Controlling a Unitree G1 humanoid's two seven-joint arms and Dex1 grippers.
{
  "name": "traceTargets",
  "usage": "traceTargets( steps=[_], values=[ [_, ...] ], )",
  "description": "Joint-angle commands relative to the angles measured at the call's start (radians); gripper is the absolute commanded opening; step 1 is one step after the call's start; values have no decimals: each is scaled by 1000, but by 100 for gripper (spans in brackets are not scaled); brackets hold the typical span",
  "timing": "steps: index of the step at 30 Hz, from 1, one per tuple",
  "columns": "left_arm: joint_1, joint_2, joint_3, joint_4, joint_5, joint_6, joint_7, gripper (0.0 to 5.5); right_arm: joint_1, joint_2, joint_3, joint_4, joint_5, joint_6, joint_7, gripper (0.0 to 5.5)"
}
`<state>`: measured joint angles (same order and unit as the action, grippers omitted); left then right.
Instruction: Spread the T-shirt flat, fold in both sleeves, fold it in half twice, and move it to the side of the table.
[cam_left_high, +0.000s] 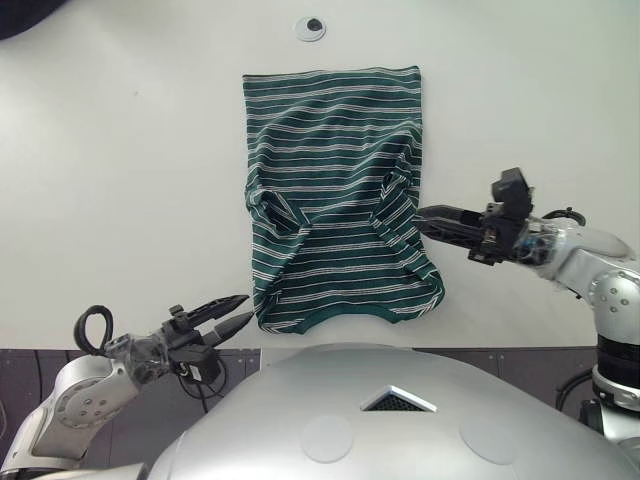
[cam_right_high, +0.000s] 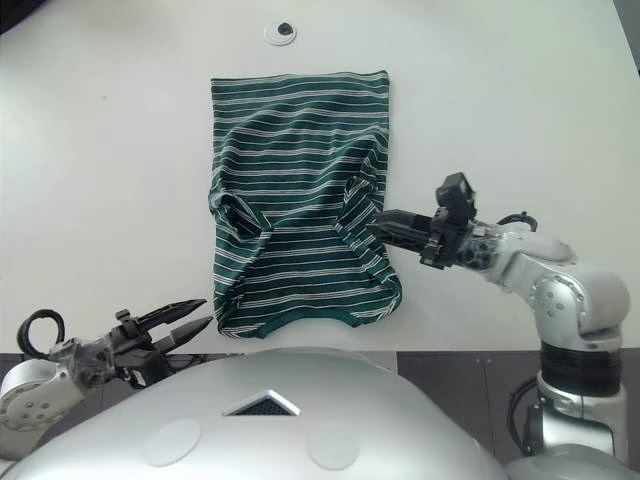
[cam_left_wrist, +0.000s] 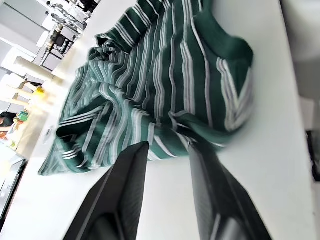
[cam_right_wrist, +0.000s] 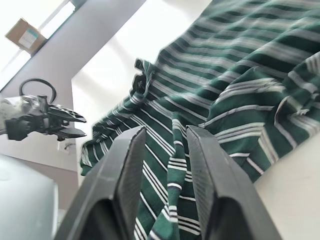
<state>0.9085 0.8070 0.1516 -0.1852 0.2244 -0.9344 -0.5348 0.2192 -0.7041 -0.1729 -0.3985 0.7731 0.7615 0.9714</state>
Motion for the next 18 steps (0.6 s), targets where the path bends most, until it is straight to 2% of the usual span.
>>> traceTargets(
  steps=[1,4,6,7,13,14,18],
  values=[
    [-1,40,27,32,13,-28,-10,143,156,-103,-27,145,-254,-473,246,145],
    [-68,30,-2,80,170,-45,5,143,212,-127,50,316,-456,-838,325,145],
    [-103,23,-21,102,248,-53,18,143,210,-131,84,395,-542,-1010,344,145],
    [-118,24,-31,113,278,-56,23,143,209,-132,93,417,-567,-1076,353,165],
    [-173,21,-98,147,342,-72,44,215,205,-103,154,504,-702,-1389,328,247],
    [-185,18,-111,151,349,-75,54,230,202,-101,168,521,-718,-1431,318,250],
    [-231,15,-186,155,349,-69,59,230,192,-92,246,539,-739,-1537,269,250]
  ],
)
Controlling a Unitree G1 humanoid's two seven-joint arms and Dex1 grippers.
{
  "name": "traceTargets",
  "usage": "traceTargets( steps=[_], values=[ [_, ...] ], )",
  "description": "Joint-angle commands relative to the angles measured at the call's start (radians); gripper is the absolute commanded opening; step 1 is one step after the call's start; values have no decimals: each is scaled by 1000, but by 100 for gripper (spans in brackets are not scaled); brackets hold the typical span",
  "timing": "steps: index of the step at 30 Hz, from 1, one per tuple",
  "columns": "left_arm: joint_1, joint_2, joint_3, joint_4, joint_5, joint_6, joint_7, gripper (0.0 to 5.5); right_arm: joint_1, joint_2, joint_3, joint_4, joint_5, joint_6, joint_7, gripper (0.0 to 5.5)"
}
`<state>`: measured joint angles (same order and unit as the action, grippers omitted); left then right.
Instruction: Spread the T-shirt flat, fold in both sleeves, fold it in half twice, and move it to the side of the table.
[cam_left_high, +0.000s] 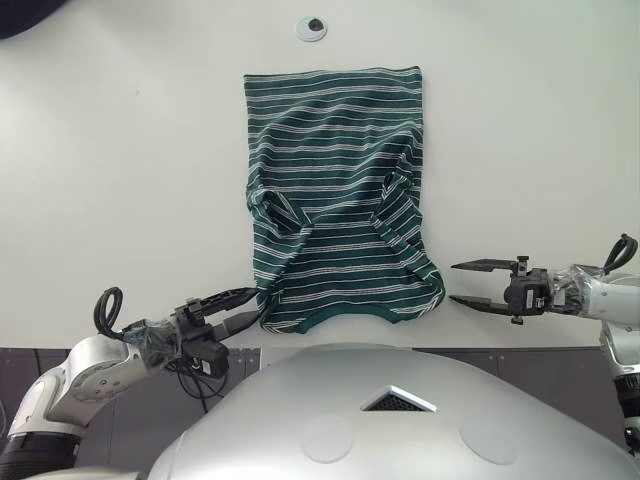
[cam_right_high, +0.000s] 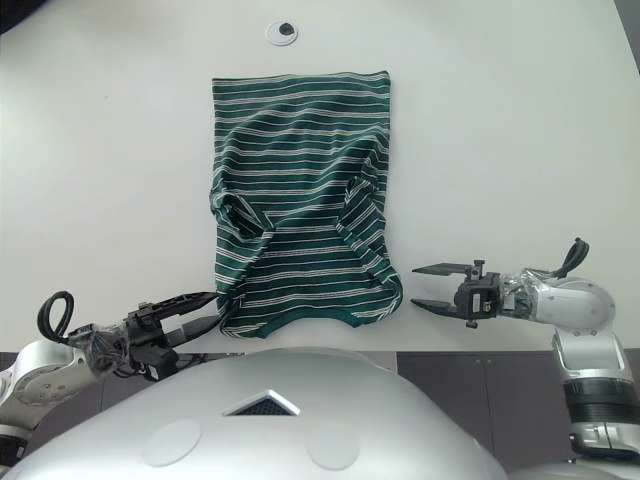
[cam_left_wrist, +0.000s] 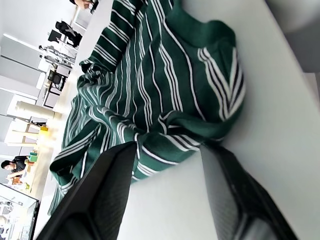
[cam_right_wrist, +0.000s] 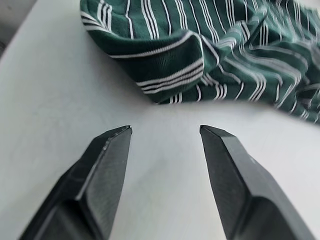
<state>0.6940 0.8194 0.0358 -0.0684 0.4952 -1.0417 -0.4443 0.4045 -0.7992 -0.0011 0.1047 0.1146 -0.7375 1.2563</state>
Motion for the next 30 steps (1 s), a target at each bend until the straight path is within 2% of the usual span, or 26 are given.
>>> traceTargets(
  steps=[1,4,8,11,22,24,28,30],
  values=[
    [-24,4,-83,41,79,39,-28,230,-1,5,93,38,-78,-48,-27,250],
    [-34,17,-107,51,84,44,-19,230,-19,1,136,34,-69,-65,-59,250],
    [-32,34,-116,62,102,44,1,162,-41,-6,200,26,-65,-71,-78,250],
    [-34,47,-116,71,140,43,17,123,-63,-5,237,26,-72,-70,-95,201],
    [-40,78,-150,77,164,53,60,30,-83,-45,293,19,-61,-60,-129,21],
    [-41,83,-158,77,160,56,63,17,-82,-51,299,12,-48,-46,-125,0],
    [-34,98,-184,71,100,69,37,1,-73,-72,312,-27,20,23,-95,0],
    [14,147,-235,13,-94,131,-41,1,-35,-130,318,-114,144,168,-39,0]
  ],
)
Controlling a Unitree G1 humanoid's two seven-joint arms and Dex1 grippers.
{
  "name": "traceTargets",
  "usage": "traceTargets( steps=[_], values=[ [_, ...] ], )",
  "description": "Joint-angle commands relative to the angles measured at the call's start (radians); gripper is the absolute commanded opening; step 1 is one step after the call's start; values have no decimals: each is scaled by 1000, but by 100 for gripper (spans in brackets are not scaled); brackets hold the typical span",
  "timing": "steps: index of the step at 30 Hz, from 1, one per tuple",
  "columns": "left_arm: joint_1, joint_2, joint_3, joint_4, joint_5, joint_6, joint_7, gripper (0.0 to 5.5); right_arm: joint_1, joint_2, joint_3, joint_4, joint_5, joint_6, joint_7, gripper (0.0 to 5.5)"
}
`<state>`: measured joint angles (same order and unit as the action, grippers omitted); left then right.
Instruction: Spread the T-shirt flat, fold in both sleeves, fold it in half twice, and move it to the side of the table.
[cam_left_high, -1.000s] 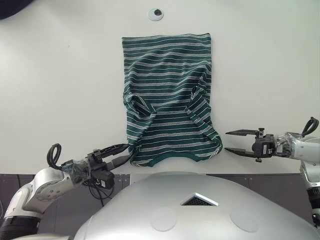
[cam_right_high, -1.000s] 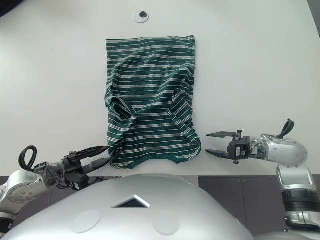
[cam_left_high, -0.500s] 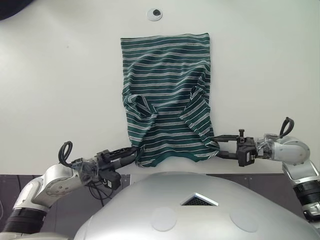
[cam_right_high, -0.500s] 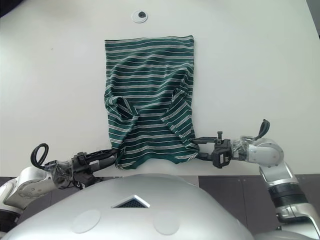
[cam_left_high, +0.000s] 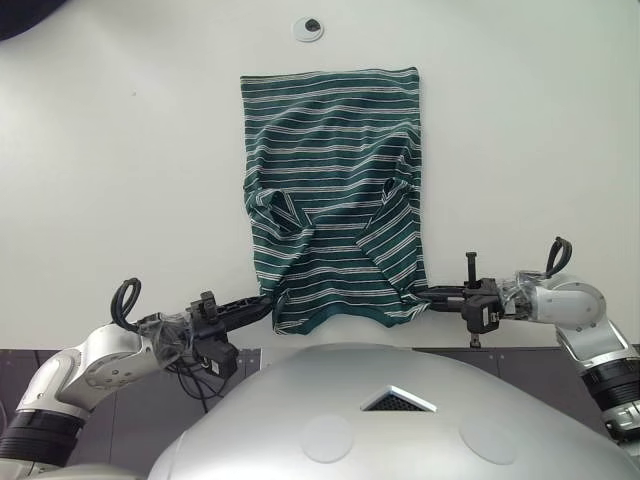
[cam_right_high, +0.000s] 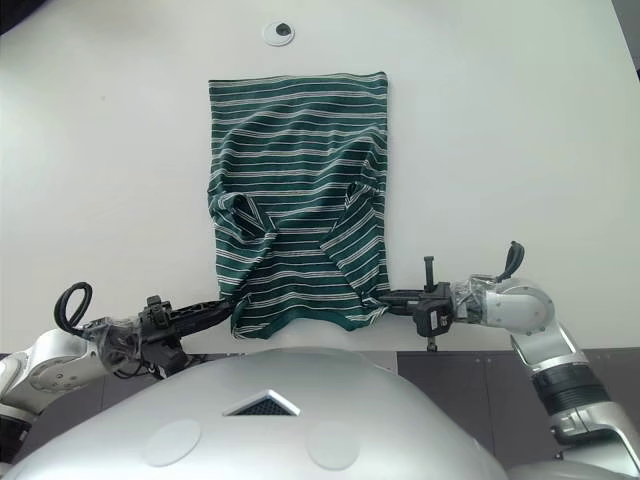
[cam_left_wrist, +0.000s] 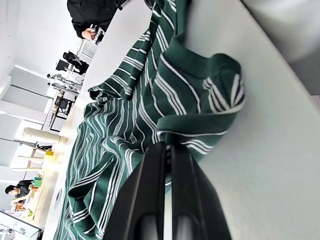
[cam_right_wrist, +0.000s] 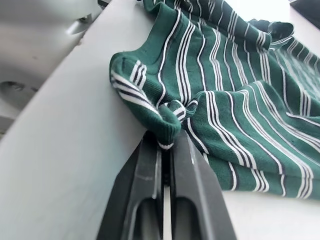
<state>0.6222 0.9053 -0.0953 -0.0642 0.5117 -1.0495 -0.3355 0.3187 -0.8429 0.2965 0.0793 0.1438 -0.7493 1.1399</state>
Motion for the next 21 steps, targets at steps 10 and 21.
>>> traceTargets(
  steps=[10,21],
  values=[
    [323,557,-1,-534,-1197,473,-570,1,73,-299,-178,-398,761,813,296,0],
    [-468,-5,-70,-175,-1118,939,-299,1,-424,90,-176,-72,517,1026,-147,0]
  ],
)
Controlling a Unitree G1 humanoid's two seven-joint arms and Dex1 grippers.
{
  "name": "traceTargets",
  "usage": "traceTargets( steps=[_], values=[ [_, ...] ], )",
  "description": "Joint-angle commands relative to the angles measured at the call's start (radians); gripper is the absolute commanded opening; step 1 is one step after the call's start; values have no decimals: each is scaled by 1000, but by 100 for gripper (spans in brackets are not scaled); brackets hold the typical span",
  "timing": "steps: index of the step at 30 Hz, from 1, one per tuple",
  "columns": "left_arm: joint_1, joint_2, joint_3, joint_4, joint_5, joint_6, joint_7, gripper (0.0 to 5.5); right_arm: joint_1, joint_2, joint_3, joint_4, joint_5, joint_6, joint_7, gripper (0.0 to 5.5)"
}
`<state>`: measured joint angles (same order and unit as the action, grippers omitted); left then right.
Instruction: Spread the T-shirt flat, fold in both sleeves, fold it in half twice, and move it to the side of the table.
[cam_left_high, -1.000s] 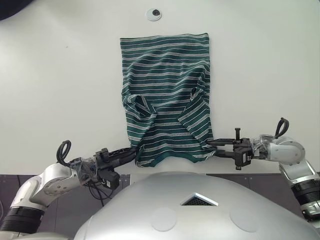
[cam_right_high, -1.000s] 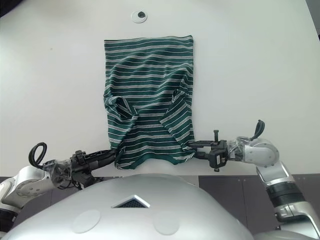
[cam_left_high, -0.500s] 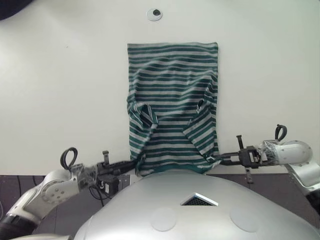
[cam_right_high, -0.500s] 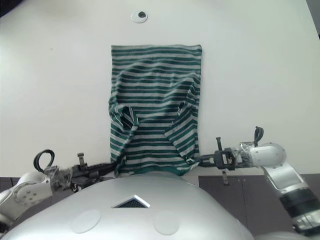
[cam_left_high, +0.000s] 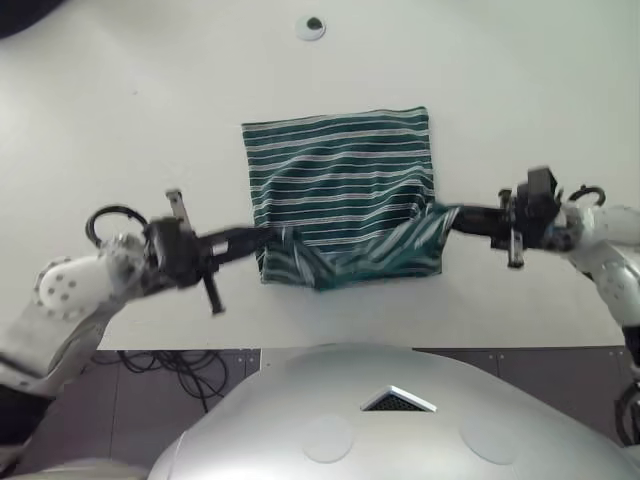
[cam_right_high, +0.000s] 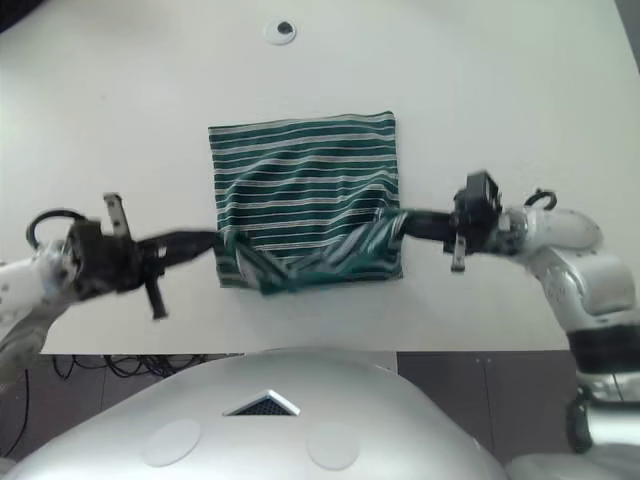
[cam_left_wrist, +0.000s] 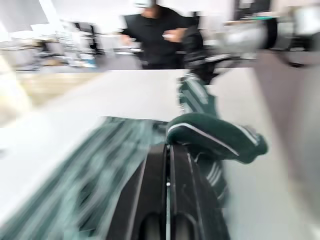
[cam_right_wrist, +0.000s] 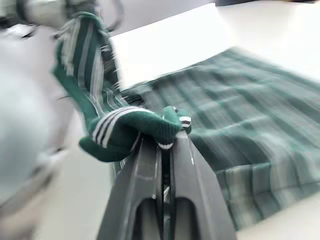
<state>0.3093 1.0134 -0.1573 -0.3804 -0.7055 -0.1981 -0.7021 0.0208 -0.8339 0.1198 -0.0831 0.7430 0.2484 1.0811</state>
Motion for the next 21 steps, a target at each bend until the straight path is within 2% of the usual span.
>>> traceTargets(
  steps=[1,6,14,15,19,21],
  values=[
    [-190,-144,-8,182,121,106,71,1,-161,105,7,122,-112,32,-112,0],
    [-375,-286,-49,397,319,194,94,1,-318,220,35,312,-264,25,-164,0],
    [-552,-415,-4,651,440,287,124,1,-534,354,30,653,-417,-34,-195,0],
    [-571,-431,6,681,442,292,124,20,-558,369,23,703,-432,-44,-204,30],
    [-670,-495,72,808,412,348,124,71,-659,435,-20,913,-472,-82,-277,87],
    [-728,-519,93,883,417,393,136,81,-708,459,-37,1008,-498,-104,-326,91]
  ],
)
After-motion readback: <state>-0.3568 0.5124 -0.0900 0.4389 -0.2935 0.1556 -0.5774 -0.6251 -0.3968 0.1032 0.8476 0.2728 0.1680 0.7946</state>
